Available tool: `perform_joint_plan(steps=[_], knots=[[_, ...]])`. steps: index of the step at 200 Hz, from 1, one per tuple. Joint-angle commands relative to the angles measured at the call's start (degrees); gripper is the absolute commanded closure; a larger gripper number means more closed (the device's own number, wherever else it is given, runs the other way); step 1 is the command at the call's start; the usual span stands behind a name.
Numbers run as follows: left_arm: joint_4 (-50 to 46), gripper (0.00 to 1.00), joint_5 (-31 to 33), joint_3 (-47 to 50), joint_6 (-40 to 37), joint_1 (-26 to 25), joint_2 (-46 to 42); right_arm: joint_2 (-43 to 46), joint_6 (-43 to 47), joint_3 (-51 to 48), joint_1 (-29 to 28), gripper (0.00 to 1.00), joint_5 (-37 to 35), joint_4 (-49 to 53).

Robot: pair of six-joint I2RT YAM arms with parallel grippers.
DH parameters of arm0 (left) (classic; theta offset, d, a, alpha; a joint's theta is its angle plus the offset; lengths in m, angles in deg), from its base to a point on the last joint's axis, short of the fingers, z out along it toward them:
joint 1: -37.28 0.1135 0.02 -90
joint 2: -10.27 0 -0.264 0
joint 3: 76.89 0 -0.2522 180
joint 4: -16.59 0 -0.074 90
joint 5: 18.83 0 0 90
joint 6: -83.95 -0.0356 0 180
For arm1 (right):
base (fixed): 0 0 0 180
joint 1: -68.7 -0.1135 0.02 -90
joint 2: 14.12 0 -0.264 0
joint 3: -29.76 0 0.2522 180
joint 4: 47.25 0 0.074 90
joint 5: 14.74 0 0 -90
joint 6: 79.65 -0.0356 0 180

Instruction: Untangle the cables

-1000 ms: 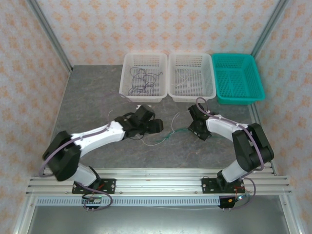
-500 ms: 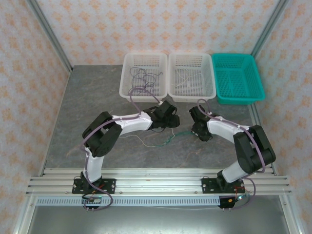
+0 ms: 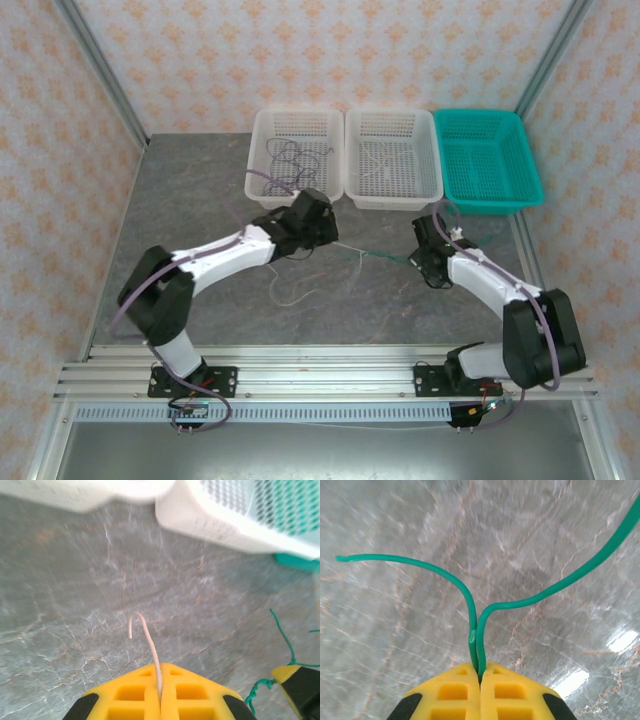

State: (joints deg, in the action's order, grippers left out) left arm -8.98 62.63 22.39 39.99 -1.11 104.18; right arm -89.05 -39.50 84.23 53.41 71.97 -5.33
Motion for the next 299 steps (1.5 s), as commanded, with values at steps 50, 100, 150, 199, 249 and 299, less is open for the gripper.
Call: perform_joint_plan(steps=[50, 100, 150, 199, 249, 299], knots=[[-13.4, 1.00, 6.8, 6.7, -3.5, 10.6, -20.5, 6.8, 4.8, 2.1, 13.8, 1.00, -12.7, 11.0], [-20.2, 1.00, 6.3, 7.5, -6.3, 20.8, -30.1, 6.8, 6.0, 5.4, 18.8, 1.00, -14.9, 12.4], [-29.0, 1.00, 7.2, 4.2, -10.1, 34.0, -38.2, 6.8, 7.3, 7.5, 22.1, 1.00, -16.3, 13.8], [-25.9, 1.00, -4.1, 0.3, -10.6, 38.5, -40.5, 6.8, 14.5, 7.1, 21.0, 1.00, -1.9, 7.4], [-24.0, 1.00, -3.1, -7.7, -14.2, 38.3, -42.9, 3.2, 13.3, 2.7, 17.3, 1.00, -5.0, 6.1], [-36.5, 1.00, 26.8, -21.7, -19.1, 40.6, -38.5, 1.2, 9.6, 2.0, 20.6, 1.00, -20.3, 7.7]])
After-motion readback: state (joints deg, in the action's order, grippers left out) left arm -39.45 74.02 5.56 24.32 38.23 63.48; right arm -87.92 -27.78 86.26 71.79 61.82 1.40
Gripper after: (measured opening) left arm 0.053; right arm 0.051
